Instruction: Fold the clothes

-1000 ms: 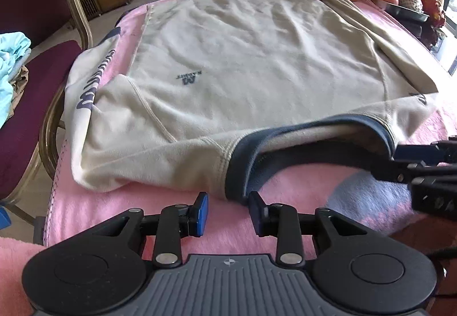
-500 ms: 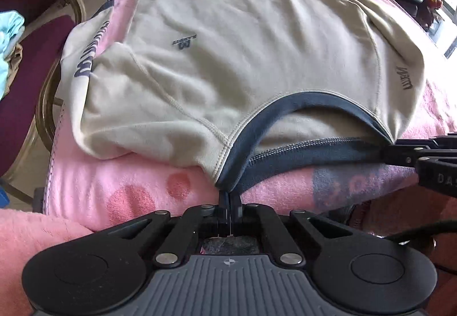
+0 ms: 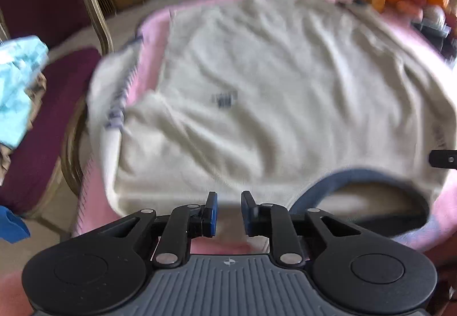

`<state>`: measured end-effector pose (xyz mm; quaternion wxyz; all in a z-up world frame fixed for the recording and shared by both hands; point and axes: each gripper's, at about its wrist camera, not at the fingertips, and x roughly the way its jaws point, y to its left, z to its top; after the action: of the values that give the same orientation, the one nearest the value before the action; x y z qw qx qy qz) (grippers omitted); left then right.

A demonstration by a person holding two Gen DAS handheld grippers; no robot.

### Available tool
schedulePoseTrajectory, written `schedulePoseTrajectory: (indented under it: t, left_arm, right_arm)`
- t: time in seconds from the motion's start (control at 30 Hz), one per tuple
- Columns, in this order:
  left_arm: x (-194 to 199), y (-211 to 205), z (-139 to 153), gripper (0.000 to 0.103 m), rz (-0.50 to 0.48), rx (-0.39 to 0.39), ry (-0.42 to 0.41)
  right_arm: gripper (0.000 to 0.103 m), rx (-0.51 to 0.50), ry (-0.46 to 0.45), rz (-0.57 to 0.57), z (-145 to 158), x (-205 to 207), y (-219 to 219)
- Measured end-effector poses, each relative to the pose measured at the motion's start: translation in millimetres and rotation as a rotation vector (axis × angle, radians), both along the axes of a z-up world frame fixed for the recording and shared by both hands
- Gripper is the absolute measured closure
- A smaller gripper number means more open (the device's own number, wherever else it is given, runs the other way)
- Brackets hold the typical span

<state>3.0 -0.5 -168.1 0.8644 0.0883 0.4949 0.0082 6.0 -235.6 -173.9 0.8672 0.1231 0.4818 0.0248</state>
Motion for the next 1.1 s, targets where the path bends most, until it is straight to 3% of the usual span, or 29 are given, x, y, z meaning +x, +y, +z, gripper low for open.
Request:
schedulePoseTrajectory:
  t: [0.1, 0.2, 0.27, 0.43, 0.47, 0.57, 0.63, 0.73, 0.83, 0.97, 1.1]
  left_arm:
    - [-7.4, -0.4, -8.0, 0.084, -0.040, 0.002, 0.076]
    - [-7.6, 1.9, 8.8, 0.084, -0.041, -0.022, 0.089]
    - [-3.8, 5.5, 33.6, 0.084, -0.039, -0.063, 0.039]
    - [11.6, 9.8, 104.4, 0.083, -0.030, -0.105, -0.159]
    - [18.5, 11.6, 117.3, 0.081, -0.025, -0.116, -0.197]
    - [36.8, 12.9, 137.8, 0.074, -0.020, -0.118, -0.283]
    - [55.1, 14.1, 137.7, 0.074, -0.009, -0.104, -0.298]
    - [85.5, 15.4, 121.3, 0.074, 0.012, -0.111, -0.283]
    - [117.7, 15.3, 89.7, 0.074, 0.017, -0.098, -0.244]
    - [164.1, 12.1, 41.8, 0.074, 0.006, -0.092, -0.154]
    - [179.9, 10.5, 10.4, 0.074, -0.012, -0.109, -0.097]
  right_arm:
    - [0.077, -0.010, 0.089, 0.025, -13.1, -5.3, 2.6]
    - [0.077, 0.005, 0.075, 0.039, 1.0, -9.4, 1.5]
    - [0.077, 0.048, 0.038, 0.023, 19.6, -9.5, -4.6]
    - [0.072, 0.197, -0.170, -0.034, 101.3, 3.8, -31.0]
    - [0.068, 0.223, -0.212, -0.045, 116.9, 6.9, -36.0]
    - [0.041, 0.249, -0.324, -0.079, 148.3, 23.8, -48.4]
    - [0.041, 0.251, -0.380, -0.101, 158.7, 39.5, -56.1]
    - [0.041, 0.256, -0.393, -0.165, 148.1, 76.8, -75.3]
    - [0.042, 0.305, -0.351, -0.269, 116.4, 128.1, -103.2]
    - [0.071, 0.291, -0.280, -0.375, 62.6, 197.5, -132.0]
    - [0.076, 0.283, -0.224, -0.399, 15.9, 252.6, -151.2]
